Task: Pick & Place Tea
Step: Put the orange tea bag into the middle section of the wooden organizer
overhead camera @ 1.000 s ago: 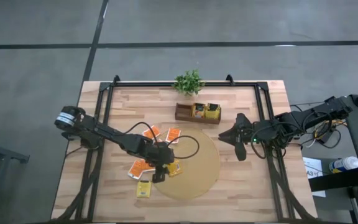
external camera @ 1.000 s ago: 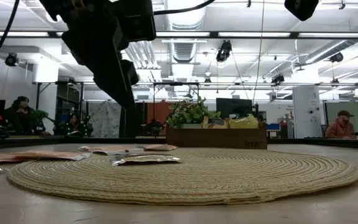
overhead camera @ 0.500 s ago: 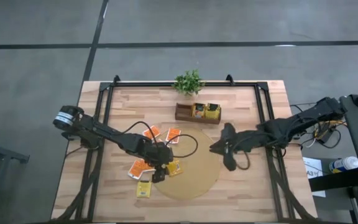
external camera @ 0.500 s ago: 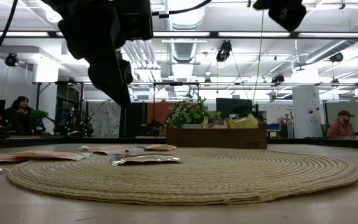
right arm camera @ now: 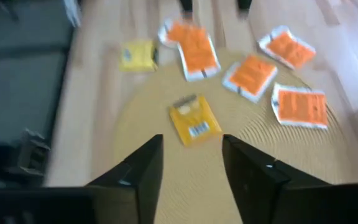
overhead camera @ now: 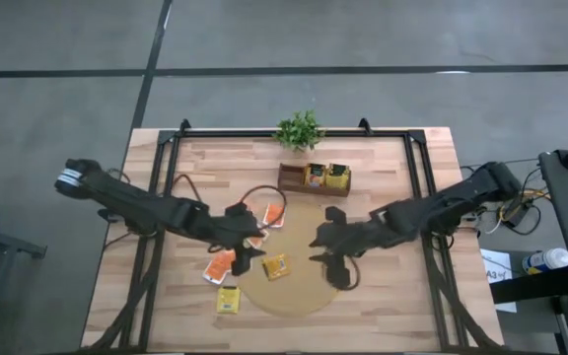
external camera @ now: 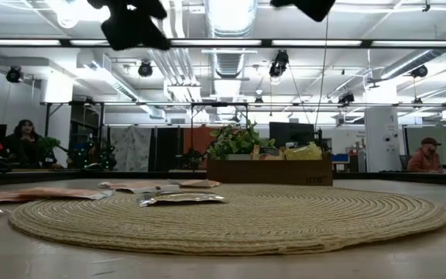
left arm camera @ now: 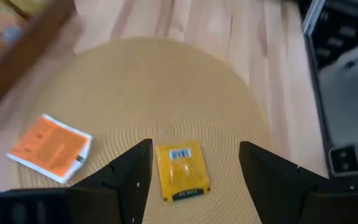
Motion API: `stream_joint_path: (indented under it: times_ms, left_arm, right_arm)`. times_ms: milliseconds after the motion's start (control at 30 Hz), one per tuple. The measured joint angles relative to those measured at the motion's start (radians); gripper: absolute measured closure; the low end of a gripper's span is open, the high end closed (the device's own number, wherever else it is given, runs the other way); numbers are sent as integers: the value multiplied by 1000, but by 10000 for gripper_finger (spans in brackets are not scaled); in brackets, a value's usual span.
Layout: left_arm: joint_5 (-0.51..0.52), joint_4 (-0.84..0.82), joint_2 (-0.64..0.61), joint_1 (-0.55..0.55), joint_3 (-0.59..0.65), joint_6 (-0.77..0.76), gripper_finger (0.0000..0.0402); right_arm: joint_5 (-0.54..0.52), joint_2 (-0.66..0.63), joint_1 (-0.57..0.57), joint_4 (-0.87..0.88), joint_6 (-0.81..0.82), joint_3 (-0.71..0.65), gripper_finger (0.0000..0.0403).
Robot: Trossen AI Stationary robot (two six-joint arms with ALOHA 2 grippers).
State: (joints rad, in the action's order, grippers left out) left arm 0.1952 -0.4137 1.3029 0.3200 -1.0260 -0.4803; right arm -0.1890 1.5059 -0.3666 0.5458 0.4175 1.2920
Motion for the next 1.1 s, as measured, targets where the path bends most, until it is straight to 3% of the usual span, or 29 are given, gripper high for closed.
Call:
stream_joint_path:
  times_ms: [233, 500, 1100]
  left_arm:
    - [51, -48, -85, 15, 2, 2, 168]
    - [77, -91, -135, 54, 83, -42, 168]
    - [190, -107, -328, 97, 166, -74, 168]
  right_arm:
    - [30, 207, 12, 225, -63, 214, 191]
    - [101, 379, 25, 287, -140, 387, 162]
    - [220, 658, 96, 296, -341, 557, 154]
